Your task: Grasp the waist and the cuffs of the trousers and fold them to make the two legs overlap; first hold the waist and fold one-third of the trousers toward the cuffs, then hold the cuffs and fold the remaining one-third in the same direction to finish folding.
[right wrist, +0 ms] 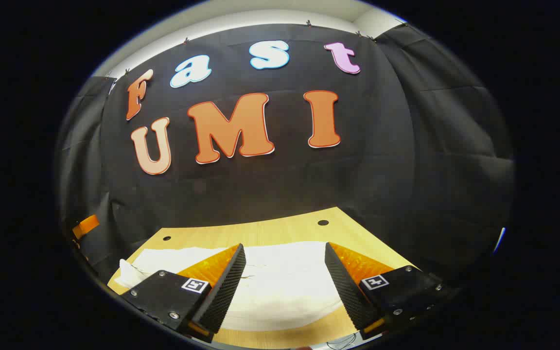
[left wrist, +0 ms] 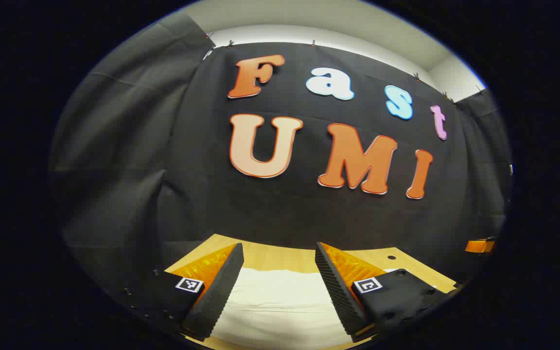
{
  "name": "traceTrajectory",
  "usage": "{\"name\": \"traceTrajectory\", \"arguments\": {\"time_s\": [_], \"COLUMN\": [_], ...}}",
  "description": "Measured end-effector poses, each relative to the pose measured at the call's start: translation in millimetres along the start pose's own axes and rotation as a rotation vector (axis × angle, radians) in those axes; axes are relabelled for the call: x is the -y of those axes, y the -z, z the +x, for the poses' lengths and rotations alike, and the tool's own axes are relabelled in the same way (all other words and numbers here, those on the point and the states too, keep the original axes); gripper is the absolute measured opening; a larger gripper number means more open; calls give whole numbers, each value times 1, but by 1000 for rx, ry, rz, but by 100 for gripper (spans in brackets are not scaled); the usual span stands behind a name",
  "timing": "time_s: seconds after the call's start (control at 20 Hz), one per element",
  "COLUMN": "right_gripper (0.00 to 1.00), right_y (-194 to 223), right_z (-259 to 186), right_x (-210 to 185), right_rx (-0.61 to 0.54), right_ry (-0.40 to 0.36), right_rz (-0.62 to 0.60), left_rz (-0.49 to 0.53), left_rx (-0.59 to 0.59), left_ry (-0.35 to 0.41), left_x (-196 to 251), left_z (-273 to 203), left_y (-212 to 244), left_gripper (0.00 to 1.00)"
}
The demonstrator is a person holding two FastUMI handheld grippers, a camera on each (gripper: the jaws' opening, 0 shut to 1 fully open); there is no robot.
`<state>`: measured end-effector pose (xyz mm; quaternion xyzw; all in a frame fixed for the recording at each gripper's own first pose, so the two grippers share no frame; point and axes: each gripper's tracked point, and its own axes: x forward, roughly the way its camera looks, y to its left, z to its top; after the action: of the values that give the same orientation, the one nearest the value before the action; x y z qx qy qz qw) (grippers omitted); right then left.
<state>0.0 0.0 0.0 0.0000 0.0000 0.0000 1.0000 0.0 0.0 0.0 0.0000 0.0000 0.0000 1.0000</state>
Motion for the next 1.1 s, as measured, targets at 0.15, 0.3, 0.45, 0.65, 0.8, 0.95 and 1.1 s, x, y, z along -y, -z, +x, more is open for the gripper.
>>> {"name": "traceTrajectory", "arguments": {"time_s": [0.15, 0.3, 0.45, 0.65, 0.8, 0.95, 1.1], "right_gripper": [98, 98, 98, 98, 98, 98, 98], "right_y": [7, 14, 10, 9, 16, 17, 19], "right_z": [8, 22, 42, 70, 82, 85, 84], "right_x": [3, 13, 24, 35, 39, 42, 47], "right_rx": [-35, -73, -93, -108, -135, -146, -153], "right_ry": [-2, -3, -25, -63, -94, -100, -82], "right_rz": [7, -9, -11, -4, -1, -1, 12], "left_rz": [-23, -39, -22, -5, 8, 23, 57], "left_rx": [-11, 0, 12, 22, 13, -3, -9], "left_ry": [-33, -24, -26, -69, -86, -76, -63], "left_x": [-25, -25, -24, -12, 1, 17, 21], "left_z": [-1, 4, 18, 25, 30, 37, 51], "left_y": [-1, -9, -21, -30, -21, -14, -15], "left_gripper": [98, 98, 98, 100, 98, 98, 98]}}
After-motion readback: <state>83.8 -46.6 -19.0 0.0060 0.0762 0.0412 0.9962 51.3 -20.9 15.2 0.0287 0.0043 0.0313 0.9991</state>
